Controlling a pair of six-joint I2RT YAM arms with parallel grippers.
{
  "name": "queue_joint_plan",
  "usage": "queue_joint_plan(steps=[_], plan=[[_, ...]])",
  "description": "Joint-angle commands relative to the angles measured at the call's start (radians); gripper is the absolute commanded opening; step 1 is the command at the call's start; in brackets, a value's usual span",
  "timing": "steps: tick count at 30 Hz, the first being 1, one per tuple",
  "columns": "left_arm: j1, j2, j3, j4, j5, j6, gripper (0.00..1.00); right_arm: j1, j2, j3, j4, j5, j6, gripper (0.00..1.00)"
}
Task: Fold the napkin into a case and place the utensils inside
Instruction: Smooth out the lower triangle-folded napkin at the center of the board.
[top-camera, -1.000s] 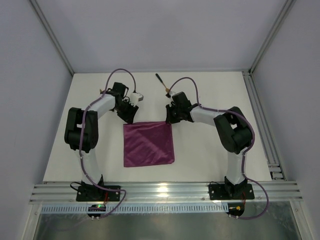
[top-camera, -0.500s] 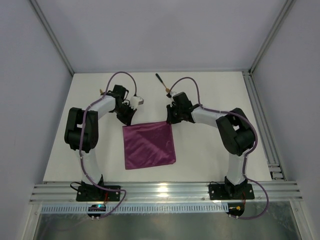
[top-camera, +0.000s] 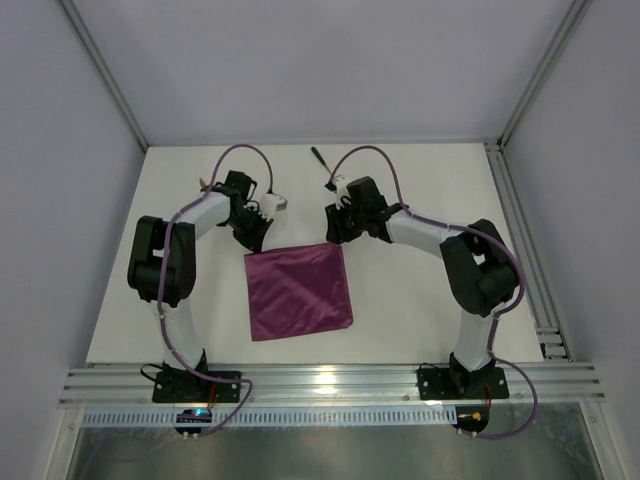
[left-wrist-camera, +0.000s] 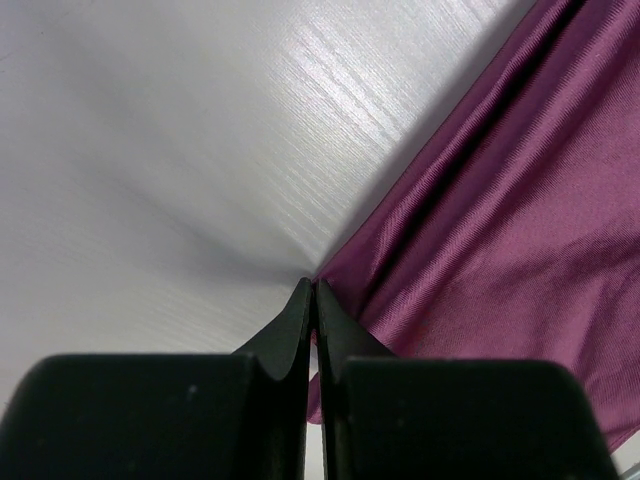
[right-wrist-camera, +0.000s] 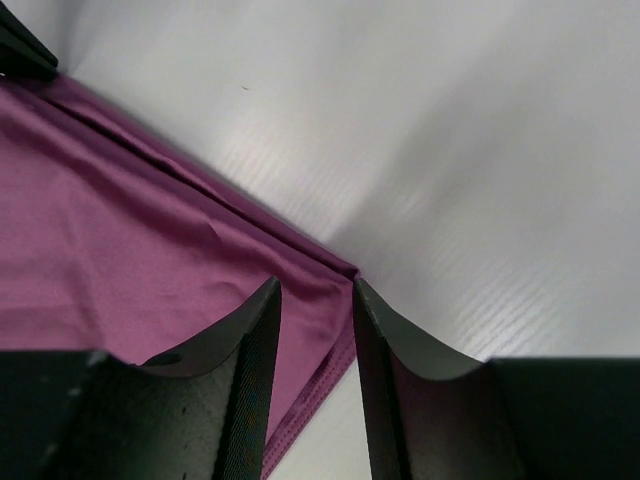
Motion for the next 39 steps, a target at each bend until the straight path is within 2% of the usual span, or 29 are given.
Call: queue_joint_plan(steps=[1,5,12,20,27,33,39], plan=[[-0.002,-0.049,-0.009,0.001,0.02,0.008,0.0,0.026,0.044,0.077,0.004,-0.099,-0.061,0.39],[-0.002,-0.048,-0.009,0.003,0.014,0.01,0.0,0.055,0.09,0.109,-0.001,-0.139,-0.071,0.39],[-0.002,-0.048,-0.007,0.004,0.011,0.01,0.0,0.067,0.136,0.128,-0.033,-0.067,-0.112,0.39],[-0.002,-0.049,-0.009,0.001,0.011,0.013,0.0,0.076,0.119,0.131,-0.04,-0.001,-0.132,0.39],[-0.002,-0.051,-0.005,0.001,0.013,0.014,0.0,0.093,0.061,0.146,-0.052,0.022,-0.239,0.4],[-0.002,-0.046,0.002,0.003,0.01,0.013,0.0,0.093,0.179,0.27,-0.214,0.079,-0.353,0.39],[-0.002,-0.046,0.002,0.0,0.007,0.014,0.0,0.093,0.191,0.27,-0.23,0.045,-0.393,0.39]])
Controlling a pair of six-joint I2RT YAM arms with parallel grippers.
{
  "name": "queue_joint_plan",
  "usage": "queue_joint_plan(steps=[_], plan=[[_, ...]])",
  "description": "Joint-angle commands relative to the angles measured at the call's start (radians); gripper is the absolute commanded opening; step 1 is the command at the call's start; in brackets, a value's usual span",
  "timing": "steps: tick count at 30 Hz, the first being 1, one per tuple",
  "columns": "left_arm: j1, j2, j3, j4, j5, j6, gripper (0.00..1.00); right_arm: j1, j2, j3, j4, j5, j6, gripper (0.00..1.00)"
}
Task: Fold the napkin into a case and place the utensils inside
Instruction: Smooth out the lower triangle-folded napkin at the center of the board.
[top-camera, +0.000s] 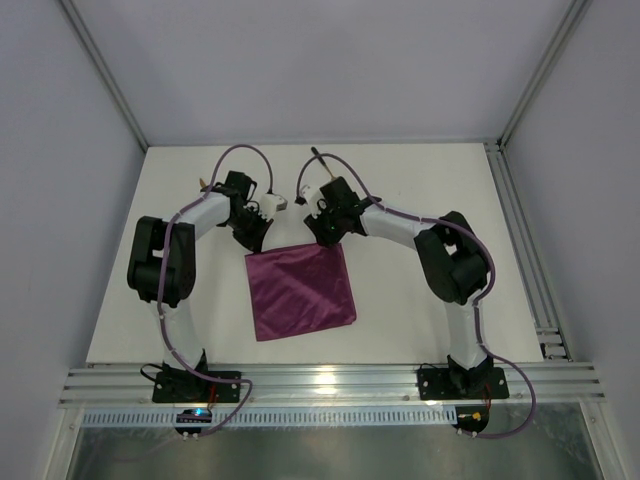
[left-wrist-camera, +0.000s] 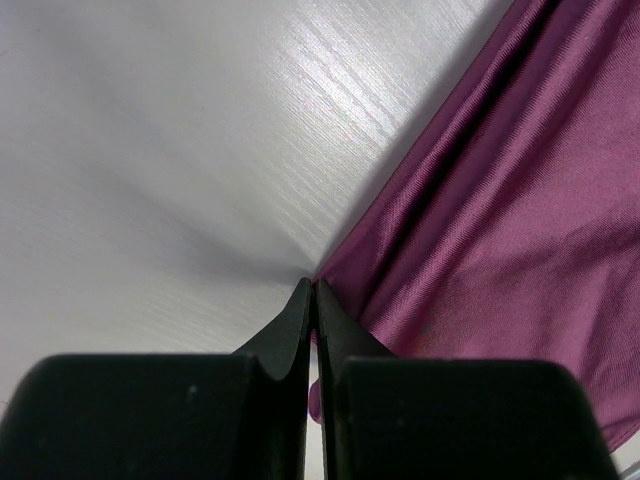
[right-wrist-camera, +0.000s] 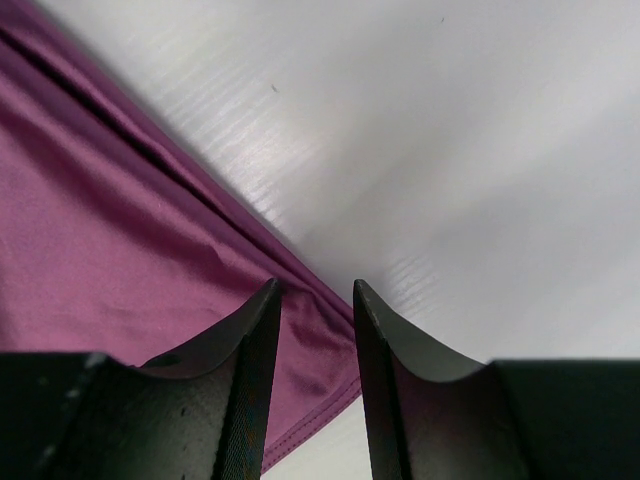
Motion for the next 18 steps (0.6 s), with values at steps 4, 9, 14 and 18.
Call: queue_joint_plan(steps=[4,9,14,18], plan=[[-0.002,-0.039,0.009,0.0,0.004,0.018,0.0,0.004,0.003,0.012,-0.07,-0.061,-0.07,0.38],[-0.002,-0.036,0.008,0.001,0.001,0.017,0.0,0.002,0.009,0.003,-0.063,-0.047,-0.065,0.28],[-0.002,-0.042,-0.006,0.01,-0.014,0.026,0.0,0.002,-0.011,-0.032,-0.031,0.028,-0.051,0.05],[-0.002,-0.051,-0.026,0.032,-0.037,0.025,0.0,0.002,-0.046,-0.078,-0.011,0.05,-0.058,0.04]])
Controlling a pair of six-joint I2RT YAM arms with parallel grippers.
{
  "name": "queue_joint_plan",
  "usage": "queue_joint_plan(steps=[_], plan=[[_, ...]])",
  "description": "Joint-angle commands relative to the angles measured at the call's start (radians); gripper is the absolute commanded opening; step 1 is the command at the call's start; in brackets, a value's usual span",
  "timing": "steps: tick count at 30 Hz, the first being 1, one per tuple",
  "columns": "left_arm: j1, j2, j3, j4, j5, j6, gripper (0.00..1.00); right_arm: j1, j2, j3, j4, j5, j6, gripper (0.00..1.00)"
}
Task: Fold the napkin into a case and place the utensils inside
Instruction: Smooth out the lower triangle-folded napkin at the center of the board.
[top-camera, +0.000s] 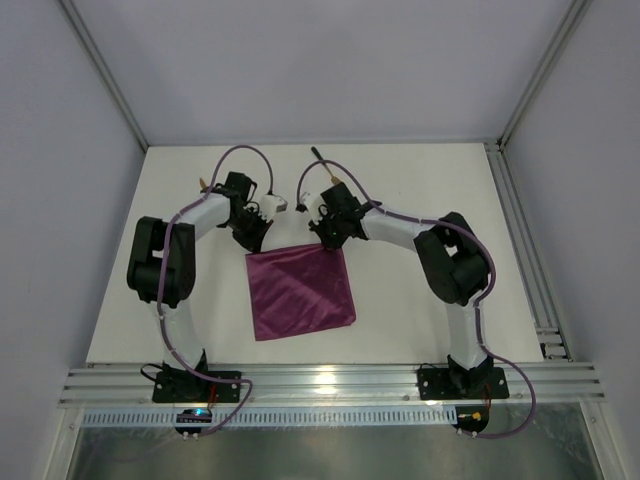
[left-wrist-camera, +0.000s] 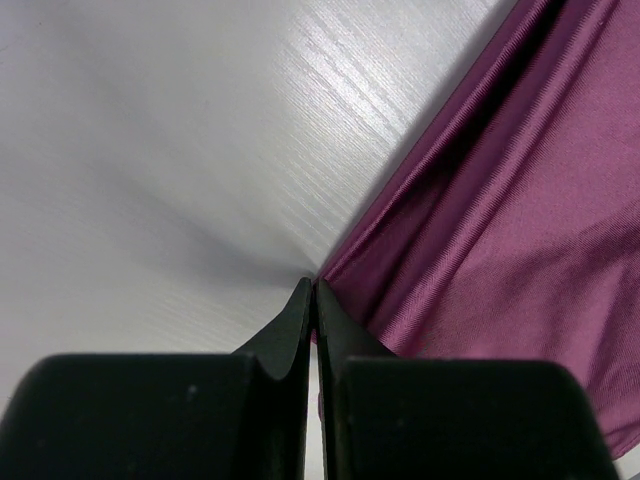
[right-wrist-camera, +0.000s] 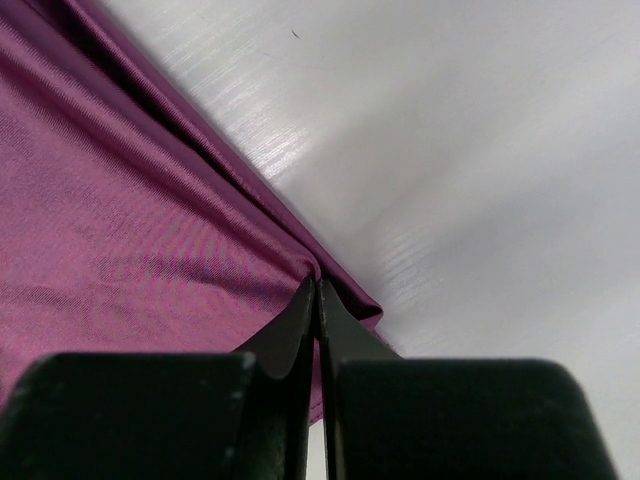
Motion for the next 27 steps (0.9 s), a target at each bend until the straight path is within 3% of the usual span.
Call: queue_joint_plan(steps=[1,11,17,27], plan=[[-0.002,-0.052,-0.019,0.028,-0.024,0.016,0.0,0.003,-0.054,-0.049,0.013,0.052,-0.008,0.04],[-0.002,-0.06,-0.024,0.034,-0.039,0.028,0.0,-0.004,-0.112,-0.088,-0.005,0.075,-0.003,0.04],[-0.002,-0.069,-0.03,0.032,-0.028,0.037,0.0,-0.008,-0.12,-0.085,-0.03,0.083,-0.012,0.1],[-0.002,-0.072,-0.03,0.031,-0.03,0.04,0.0,-0.026,-0.126,-0.103,-0.031,0.089,-0.015,0.09]])
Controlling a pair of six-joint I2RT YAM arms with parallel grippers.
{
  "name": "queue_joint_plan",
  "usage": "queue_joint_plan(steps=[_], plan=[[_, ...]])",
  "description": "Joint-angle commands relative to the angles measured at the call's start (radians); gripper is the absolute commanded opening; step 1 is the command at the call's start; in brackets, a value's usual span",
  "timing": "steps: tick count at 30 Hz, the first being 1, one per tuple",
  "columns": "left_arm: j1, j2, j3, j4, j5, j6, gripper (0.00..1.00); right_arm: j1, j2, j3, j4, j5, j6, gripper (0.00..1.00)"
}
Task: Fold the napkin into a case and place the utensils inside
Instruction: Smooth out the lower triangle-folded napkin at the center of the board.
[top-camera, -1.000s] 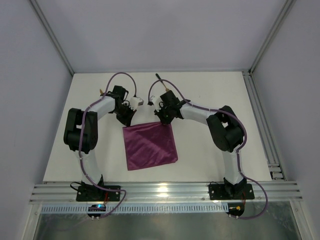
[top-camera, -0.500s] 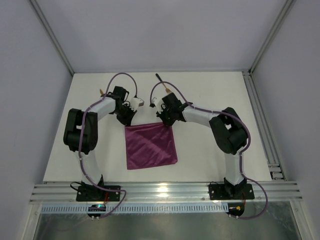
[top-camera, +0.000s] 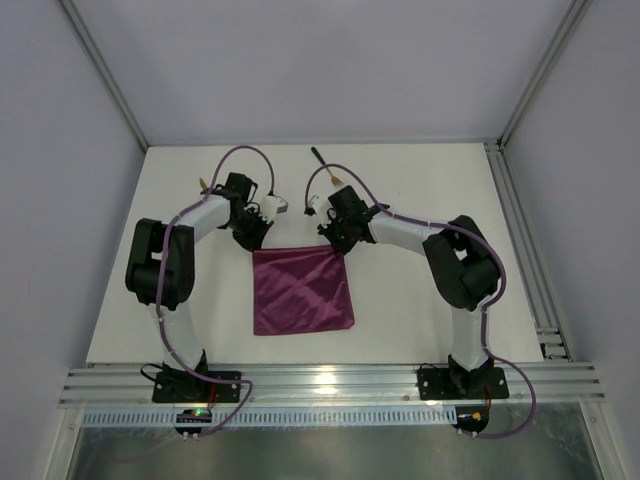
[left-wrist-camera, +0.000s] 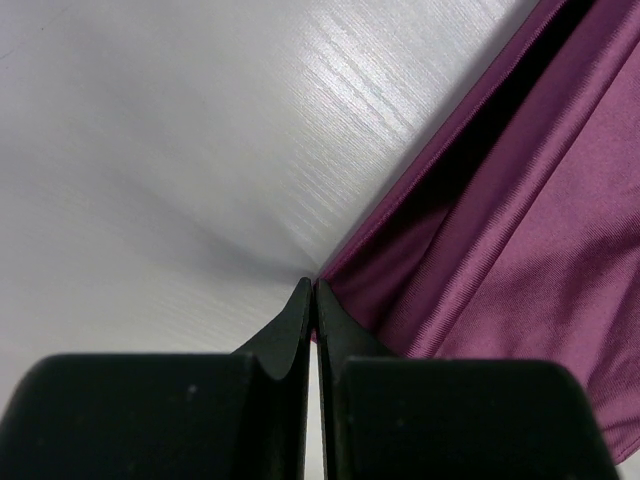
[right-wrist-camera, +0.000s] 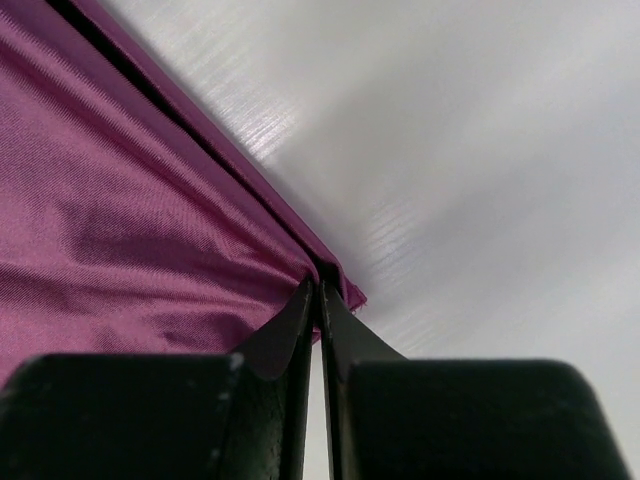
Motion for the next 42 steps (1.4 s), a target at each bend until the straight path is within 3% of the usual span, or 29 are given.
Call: queue_joint_plan(steps=[1,6,9,11,17,22,27,29,32,42], plan=[[0.004,-0.048,-0.004,0.008,-0.015,0.023,0.0,-0.014,-0.05,-0.003,-0.025,0.026,-0.013,0.09],[0.004,-0.047,0.001,0.007,-0.009,0.019,0.0,-0.014,-0.031,0.024,-0.025,0.013,0.001,0.15],[0.004,-0.047,0.013,0.014,-0.023,0.0,0.02,-0.015,-0.027,0.047,-0.026,0.015,0.012,0.3],[0.004,-0.05,0.019,0.023,-0.038,-0.021,0.12,-0.015,-0.033,0.055,-0.019,0.021,0.018,0.35],[0.006,-0.103,0.028,0.082,-0.166,-0.067,0.33,-0.015,-0.079,0.087,-0.025,0.022,0.075,0.36],[0.004,-0.159,0.03,0.102,-0.224,-0.076,0.39,-0.014,-0.148,0.092,-0.031,0.073,0.191,0.37],[0.006,-0.232,0.019,0.097,-0.218,-0.092,0.41,-0.015,-0.212,0.002,0.003,0.073,0.303,0.35],[0.006,-0.252,0.006,0.051,-0.087,-0.095,0.41,-0.015,-0.218,-0.051,0.024,-0.008,0.34,0.27],[-0.006,-0.283,-0.043,0.036,-0.003,-0.08,0.42,-0.015,-0.215,-0.106,0.099,-0.036,0.397,0.17],[-0.032,-0.168,-0.11,0.094,-0.066,-0.079,0.3,-0.07,-0.057,-0.055,0.144,-0.063,0.503,0.12]])
